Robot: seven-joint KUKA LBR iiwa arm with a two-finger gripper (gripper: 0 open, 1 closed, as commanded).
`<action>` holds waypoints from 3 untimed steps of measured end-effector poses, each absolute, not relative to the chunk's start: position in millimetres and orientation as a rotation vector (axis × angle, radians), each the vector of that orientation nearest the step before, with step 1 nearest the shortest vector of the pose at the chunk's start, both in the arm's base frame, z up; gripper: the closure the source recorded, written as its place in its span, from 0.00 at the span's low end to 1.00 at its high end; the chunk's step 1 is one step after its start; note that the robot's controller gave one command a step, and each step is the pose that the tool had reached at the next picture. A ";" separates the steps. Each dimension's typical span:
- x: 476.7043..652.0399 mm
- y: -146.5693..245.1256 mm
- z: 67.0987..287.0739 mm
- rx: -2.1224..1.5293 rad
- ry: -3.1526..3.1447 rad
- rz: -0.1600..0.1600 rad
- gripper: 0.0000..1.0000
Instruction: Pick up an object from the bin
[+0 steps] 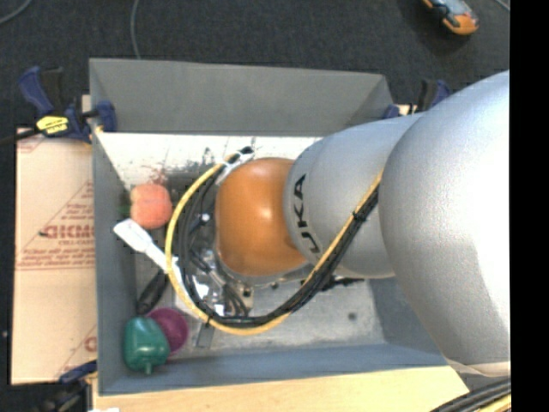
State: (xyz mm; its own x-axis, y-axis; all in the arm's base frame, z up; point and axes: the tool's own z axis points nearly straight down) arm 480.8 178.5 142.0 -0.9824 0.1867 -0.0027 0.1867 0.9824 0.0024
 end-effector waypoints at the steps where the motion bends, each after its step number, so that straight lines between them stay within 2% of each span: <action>1: 587.0 167.5 122.2 0.564 3.092 0.002 0.00; 2: 482.8 153.7 71.3 0.616 3.077 0.005 0.00; 3: 584.3 151.3 69.7 1.128 2.930 0.003 1.00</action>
Offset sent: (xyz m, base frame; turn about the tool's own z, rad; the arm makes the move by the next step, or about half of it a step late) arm -0.0004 -0.0234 -0.0720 0.2093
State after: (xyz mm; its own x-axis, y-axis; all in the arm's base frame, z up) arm 584.3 151.3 69.7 -0.7420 0.6704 -0.0009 0.6704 0.7420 0.0025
